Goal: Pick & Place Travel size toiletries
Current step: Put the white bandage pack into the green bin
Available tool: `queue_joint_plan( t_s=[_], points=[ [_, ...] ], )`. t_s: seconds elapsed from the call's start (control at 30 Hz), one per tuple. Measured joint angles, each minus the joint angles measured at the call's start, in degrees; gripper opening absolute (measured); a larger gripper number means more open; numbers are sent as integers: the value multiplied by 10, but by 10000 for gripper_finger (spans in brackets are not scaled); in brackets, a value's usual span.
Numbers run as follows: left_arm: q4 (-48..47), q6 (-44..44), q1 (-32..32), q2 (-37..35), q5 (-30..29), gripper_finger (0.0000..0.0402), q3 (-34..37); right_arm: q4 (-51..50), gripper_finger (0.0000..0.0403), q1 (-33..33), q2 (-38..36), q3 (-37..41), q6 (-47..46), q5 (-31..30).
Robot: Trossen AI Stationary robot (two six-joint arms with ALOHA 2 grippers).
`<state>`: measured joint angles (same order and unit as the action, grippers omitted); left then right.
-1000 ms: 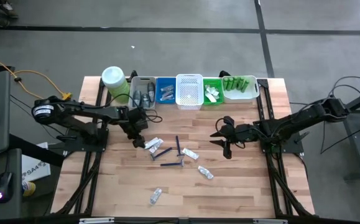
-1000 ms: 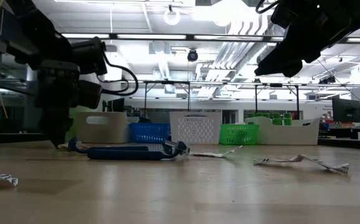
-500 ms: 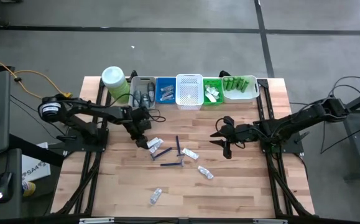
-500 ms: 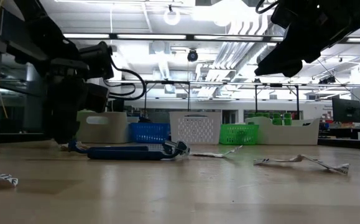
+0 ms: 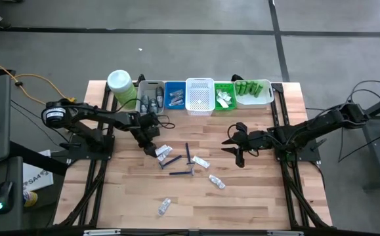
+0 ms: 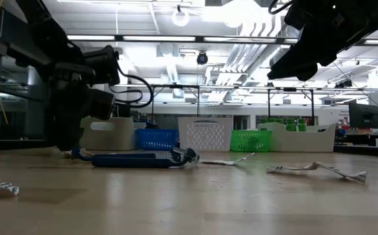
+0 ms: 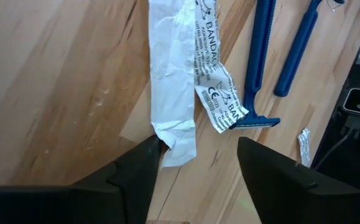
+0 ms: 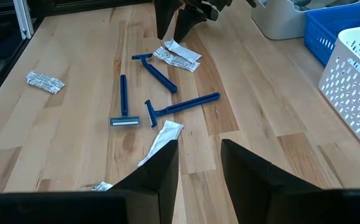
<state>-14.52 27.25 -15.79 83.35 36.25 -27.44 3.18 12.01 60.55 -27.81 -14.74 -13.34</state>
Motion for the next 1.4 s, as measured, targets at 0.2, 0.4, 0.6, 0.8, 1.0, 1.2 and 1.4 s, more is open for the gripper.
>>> queue_joint_plan(
  t_s=[0.2,0.4,0.6,0.8,1.0,1.2,1.4],
  points=[
    [-4,0,0,1,-9,167,1,-1,114,0,0,0,0,0],
    [-5,-5,0,1,-15,132,2,-3,114,0,0,0,0,0],
    [-6,-6,1,1,-25,107,2,-13,114,0,0,0,-5,0],
    [-7,-13,1,1,-37,77,2,-15,114,0,0,0,-6,2],
    [-6,-15,1,1,-46,35,2,-15,114,0,0,0,-7,2],
    [-5,-25,1,0,-62,5,2,-15,114,0,0,0,-7,4],
    [-4,-40,1,-3,-68,2,2,-14,114,0,0,0,-7,4]
  ],
)
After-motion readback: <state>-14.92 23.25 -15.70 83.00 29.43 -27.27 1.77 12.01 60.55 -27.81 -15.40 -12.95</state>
